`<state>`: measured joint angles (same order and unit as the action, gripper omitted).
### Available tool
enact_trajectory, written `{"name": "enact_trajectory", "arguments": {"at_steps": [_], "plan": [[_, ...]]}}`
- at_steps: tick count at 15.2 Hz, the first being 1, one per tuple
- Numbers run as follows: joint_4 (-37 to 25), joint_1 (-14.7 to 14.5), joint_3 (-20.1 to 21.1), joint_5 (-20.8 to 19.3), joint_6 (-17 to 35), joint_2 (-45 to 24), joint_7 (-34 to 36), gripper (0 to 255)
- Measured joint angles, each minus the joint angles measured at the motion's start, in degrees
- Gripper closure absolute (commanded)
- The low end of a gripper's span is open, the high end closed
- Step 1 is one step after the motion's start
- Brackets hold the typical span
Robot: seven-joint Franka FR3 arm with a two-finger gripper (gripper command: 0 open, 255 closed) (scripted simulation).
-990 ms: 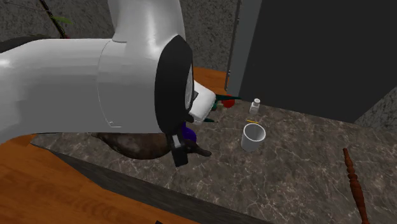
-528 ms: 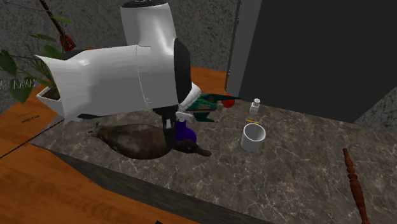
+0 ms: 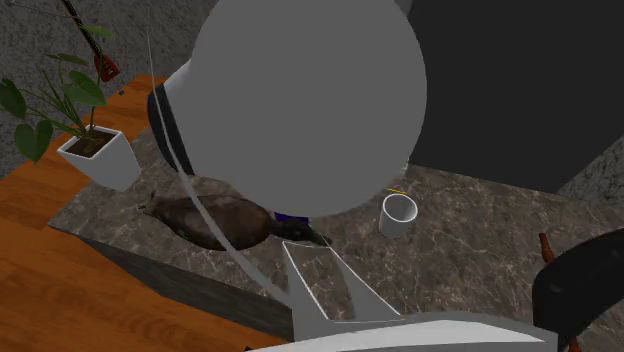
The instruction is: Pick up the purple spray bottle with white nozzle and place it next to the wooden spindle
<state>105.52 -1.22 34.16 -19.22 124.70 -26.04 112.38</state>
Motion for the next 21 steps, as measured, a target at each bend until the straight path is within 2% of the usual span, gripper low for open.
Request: {"name": "enact_trajectory", "arguments": {"at_steps": [4, 6, 12, 18, 19, 21], "plan": [[-10.1, -4.4, -3.7, -3.1, -1.5, -8.5, 6.0, 0], [-12.4, -5.4, -4.7, -3.9, -1.5, -10.9, 7.1, 0], [-12.6, -6.2, -6.0, -5.4, 1.3, -13.9, 8.3, 0], [-12.4, -6.3, -6.1, -5.6, 1.7, -14.2, 8.3, 0], [-12.4, -6.3, -6.1, -5.6, 1.7, -14.2, 8.3, 255], [-12.4, -6.3, -6.1, -5.6, 1.7, -14.2, 8.3, 255]]}}
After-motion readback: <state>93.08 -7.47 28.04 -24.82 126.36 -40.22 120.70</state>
